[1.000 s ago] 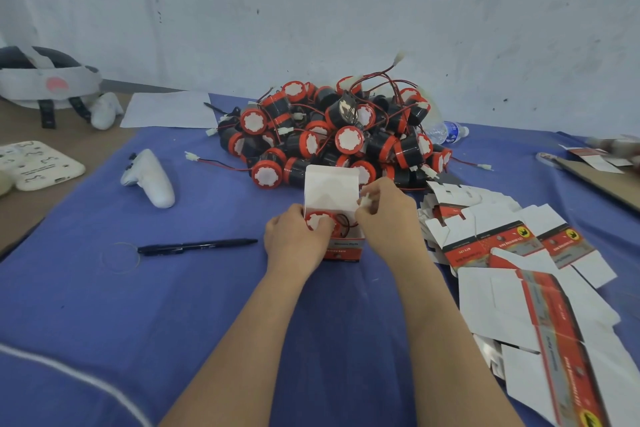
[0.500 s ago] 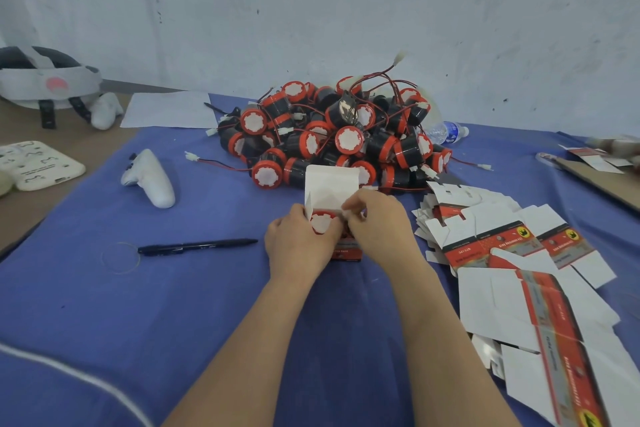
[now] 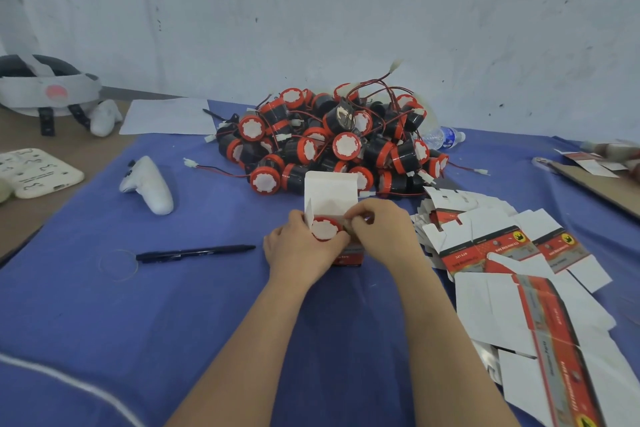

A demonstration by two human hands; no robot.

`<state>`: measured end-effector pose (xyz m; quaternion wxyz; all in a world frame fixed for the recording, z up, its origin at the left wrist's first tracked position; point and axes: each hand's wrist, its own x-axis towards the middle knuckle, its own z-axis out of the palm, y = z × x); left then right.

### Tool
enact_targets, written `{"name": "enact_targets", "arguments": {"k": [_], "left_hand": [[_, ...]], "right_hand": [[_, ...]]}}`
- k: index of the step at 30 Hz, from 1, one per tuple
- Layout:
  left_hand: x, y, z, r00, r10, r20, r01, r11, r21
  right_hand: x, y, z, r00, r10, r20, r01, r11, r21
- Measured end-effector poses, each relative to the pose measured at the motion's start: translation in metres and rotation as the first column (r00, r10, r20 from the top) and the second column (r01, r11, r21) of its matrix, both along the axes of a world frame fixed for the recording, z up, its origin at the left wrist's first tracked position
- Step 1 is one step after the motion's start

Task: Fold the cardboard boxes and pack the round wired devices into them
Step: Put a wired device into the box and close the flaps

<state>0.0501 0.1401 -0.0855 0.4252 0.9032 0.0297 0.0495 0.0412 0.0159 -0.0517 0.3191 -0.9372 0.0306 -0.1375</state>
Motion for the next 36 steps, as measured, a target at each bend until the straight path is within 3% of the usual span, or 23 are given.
{"name": "enact_targets", "arguments": {"k": [9,13,16,18,20,24,33,36], "left_hand": [[0.002,-0.001,0.001,0.998,-0.009,-0.065,0.011,1.000,0.023],[0.003,0.002,0.002,0.995,-0.040,-0.091,0.045,0.998,0.053],[0.002,0.005,0.006,0.989,-0.107,-0.100,0.085,0.975,-0.204],[0.000,0.005,0.010,0.984,-0.147,-0.104,0.081,0.875,-0.477],[-0.001,0.006,0.014,0.981,-0.139,-0.135,0.038,0.821,-0.570],[0.000,0.010,0.011,0.989,-0.134,-0.054,0.110,0.938,-0.329],[0.002,0.011,0.004,0.990,-0.142,0.012,0.141,0.956,-0.256],[0.004,0.011,0.003,0.992,-0.126,0.023,0.127,0.953,-0.277]], "right_hand": [[0.000,0.001,0.001,0.988,-0.054,-0.146,0.047,0.998,-0.052],[-0.002,-0.001,0.001,0.980,-0.053,-0.193,0.079,0.988,0.132],[-0.003,-0.005,-0.002,0.976,-0.056,-0.212,0.100,0.974,0.203],[-0.003,-0.006,-0.004,0.978,-0.075,-0.192,0.119,0.967,0.225],[-0.002,-0.006,-0.004,0.981,-0.074,-0.177,0.120,0.957,0.263],[-0.001,-0.004,-0.004,0.984,-0.051,-0.168,0.103,0.944,0.313],[0.006,-0.011,-0.011,0.956,-0.070,-0.284,0.143,0.959,0.245],[0.006,-0.010,-0.012,0.964,-0.084,-0.251,0.151,0.953,0.261]]}}
